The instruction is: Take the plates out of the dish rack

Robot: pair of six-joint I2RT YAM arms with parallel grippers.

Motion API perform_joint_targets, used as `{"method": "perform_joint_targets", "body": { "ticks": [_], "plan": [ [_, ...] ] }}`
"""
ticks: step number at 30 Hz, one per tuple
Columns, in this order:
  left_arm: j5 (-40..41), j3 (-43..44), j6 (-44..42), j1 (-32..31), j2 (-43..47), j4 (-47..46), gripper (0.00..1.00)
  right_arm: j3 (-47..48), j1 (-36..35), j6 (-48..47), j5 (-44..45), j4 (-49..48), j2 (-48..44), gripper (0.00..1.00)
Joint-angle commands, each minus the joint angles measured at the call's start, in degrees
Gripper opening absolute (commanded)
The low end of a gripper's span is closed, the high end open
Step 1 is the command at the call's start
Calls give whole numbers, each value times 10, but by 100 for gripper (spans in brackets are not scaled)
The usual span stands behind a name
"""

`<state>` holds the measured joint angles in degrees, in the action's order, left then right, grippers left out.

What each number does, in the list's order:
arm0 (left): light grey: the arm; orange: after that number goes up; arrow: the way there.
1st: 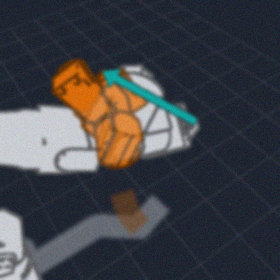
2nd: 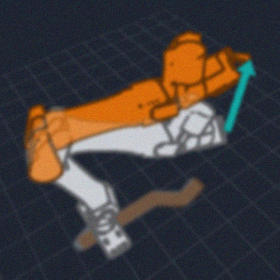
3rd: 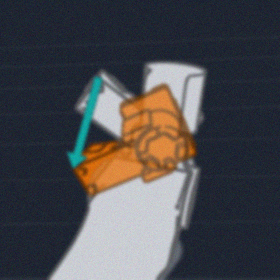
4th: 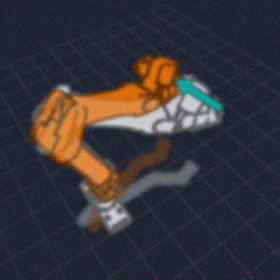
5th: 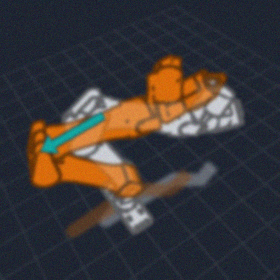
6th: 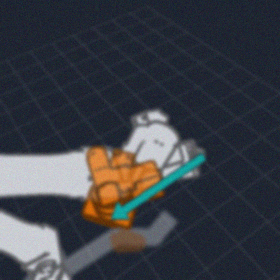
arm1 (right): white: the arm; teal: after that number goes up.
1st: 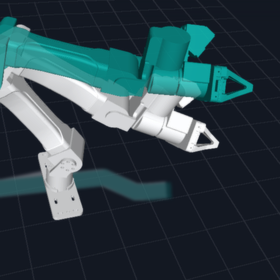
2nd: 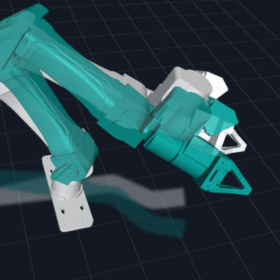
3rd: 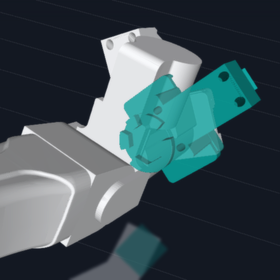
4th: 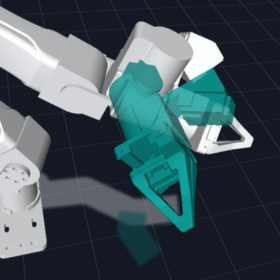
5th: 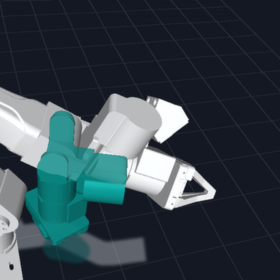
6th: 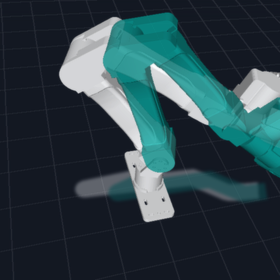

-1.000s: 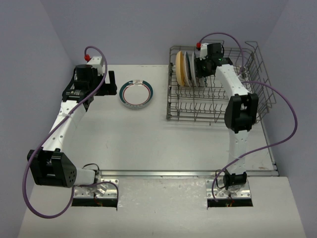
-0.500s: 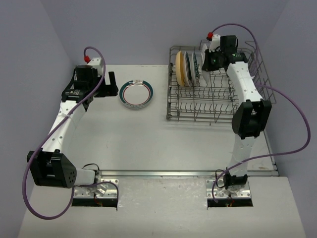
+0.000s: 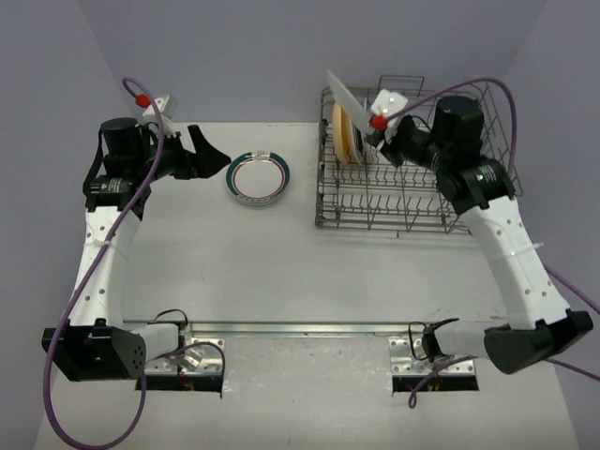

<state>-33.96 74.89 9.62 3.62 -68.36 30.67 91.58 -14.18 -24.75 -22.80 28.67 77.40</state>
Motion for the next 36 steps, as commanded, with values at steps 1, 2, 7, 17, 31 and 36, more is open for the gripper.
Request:
{"method": "perform_joint_targets", "body": {
  "ticks": [1, 2, 7, 17, 31, 36],
  "plan": [
    [-220, 0, 35, 26, 29, -25, 93, -273, -147, -374, 124, -209, -159, 0],
    [-229, -2, 29, 26, 35, -21, 92, -316, -171, -417, 139, -253, -199, 0],
    [-267, -18, -15, 24, 41, 31, 88, -522, -290, -658, 194, -390, -290, 0],
    [-230, -43, -132, -28, 27, 121, 82, -630, -387, -818, 230, -515, -291, 0],
    [-158, -84, -208, -97, -9, 165, 36, -641, -460, -854, 265, -599, -224, 0],
    [-175, -90, -206, -97, -22, 163, 10, -656, -461, -861, 276, -622, -215, 4]
  ]
}}
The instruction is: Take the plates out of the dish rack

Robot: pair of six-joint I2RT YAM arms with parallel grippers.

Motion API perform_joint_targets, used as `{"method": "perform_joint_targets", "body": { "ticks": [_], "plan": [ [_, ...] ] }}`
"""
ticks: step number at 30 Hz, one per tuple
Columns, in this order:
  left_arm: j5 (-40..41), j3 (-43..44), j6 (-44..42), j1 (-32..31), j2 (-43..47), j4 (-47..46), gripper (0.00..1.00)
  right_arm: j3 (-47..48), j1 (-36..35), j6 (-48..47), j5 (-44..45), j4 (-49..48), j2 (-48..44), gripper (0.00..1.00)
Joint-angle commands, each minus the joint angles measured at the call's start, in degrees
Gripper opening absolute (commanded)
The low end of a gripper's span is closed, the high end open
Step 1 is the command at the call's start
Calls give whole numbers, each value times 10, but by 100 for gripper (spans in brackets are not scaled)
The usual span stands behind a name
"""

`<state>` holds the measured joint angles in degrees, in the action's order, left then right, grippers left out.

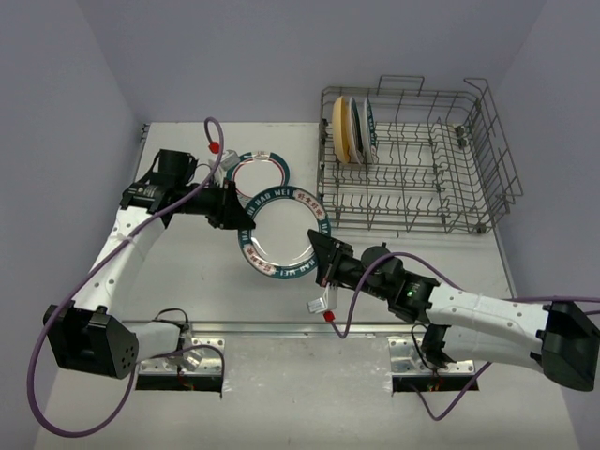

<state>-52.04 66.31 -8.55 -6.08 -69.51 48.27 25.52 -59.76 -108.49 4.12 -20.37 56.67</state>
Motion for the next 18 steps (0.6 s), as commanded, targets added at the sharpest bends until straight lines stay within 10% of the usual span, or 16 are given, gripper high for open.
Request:
{"method": "perform_joint_targets", "body": {
  "ticks": [1, 3, 8, 18],
  "plan": [
    [6, -4, -19, 1, -15, -17, 6, 3, -5, -22, 14, -134, -6, 12],
    [10, 1, -2, 4, -26, -34, 0, 1, -5, -11, 37, -139, -3, 49],
    [-21, 52, 25, 76, -98, -74, 0, -17, -4, 27, 89, -119, -13, 92],
    [39, 134, 177, 143, -261, -235, 0, -62, 17, 99, 115, -95, -44, 99]
  ]
}}
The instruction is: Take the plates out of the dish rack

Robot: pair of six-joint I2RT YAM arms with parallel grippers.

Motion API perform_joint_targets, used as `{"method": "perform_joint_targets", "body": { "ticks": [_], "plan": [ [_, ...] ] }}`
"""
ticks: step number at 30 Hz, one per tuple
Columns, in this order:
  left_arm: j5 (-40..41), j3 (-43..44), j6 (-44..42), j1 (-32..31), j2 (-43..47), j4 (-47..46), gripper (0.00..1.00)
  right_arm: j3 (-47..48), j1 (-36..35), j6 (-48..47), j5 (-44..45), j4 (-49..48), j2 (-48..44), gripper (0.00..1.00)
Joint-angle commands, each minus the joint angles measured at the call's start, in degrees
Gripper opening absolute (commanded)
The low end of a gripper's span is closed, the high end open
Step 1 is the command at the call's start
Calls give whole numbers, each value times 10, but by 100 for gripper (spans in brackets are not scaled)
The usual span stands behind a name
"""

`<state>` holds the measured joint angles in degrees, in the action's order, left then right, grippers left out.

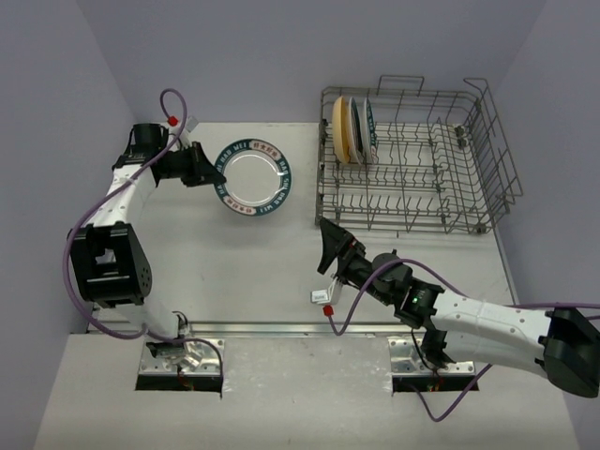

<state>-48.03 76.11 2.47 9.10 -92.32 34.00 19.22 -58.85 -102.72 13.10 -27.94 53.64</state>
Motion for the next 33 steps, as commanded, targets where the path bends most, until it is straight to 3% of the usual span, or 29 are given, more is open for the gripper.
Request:
{"method": "perform_joint_targets", "body": {
  "ticks": [1, 20, 25, 27, 31, 33],
  "plan": [
    [2, 41, 74, -9, -45, -100, 0, 2, 10, 48, 29, -15, -15, 99],
    [8, 171, 115, -7, -253, -109, 2, 36, 20, 130, 70, 65, -10, 99],
    [43, 196, 110, -7, -276, -82, 22, 74, 21, 172, 85, 70, 3, 99],
    [54, 197, 102, -7, -275, -71, 33, 118, 28, 234, 99, 101, 20, 99],
    [80, 208, 83, -7, -264, -40, 49, 252, 51, 361, 129, 178, 72, 99],
    [125, 219, 63, -7, -239, -20, 60, 375, 78, 448, 136, 243, 118, 99]
  ]
}}
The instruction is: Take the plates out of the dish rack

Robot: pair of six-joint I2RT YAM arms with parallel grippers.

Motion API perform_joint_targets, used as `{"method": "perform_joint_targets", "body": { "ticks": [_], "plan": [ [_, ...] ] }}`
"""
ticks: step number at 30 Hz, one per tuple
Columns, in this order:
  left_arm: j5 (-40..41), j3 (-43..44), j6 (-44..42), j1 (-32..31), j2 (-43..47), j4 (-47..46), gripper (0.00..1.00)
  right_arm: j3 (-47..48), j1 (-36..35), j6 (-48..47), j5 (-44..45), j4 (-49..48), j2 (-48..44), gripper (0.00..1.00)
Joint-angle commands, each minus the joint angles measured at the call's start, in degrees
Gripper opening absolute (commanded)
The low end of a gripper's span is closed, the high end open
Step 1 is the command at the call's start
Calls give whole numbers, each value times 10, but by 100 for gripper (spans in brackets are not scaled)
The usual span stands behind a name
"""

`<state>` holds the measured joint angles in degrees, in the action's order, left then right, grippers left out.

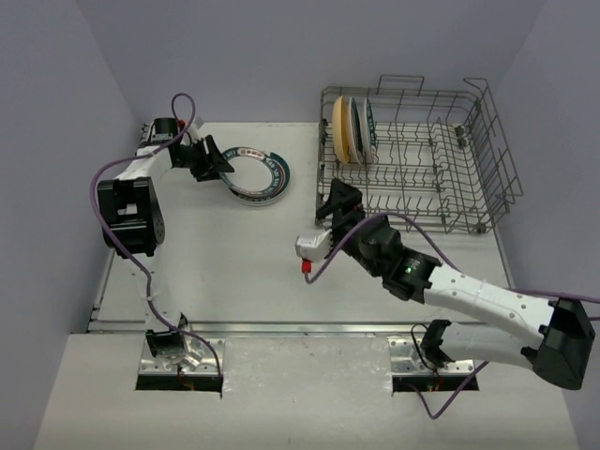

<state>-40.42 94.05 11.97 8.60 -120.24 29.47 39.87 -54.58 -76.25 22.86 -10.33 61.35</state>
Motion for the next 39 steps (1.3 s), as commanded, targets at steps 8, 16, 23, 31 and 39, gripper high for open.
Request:
{"method": "perform_joint_targets", "body": {
  "ticks": [8, 16, 23, 31, 39],
  "plan": [
    [244, 3, -133, -32, 163, 61, 91, 397, 129, 453, 18, 226, 123, 99],
    [311, -133, -160, -39, 343, -26, 100, 566, 266, 713, -123, 405, 223, 98],
    [384, -221, -191, -86, 469, -88, 100, 681, 351, 746, -234, 481, 353, 82],
    [424, -274, -210, -164, 507, -108, 100, 742, 427, 750, -295, 493, 456, 77],
    [442, -288, -212, -170, 498, -107, 100, 774, 439, 736, -300, 482, 531, 74]
  ]
}}
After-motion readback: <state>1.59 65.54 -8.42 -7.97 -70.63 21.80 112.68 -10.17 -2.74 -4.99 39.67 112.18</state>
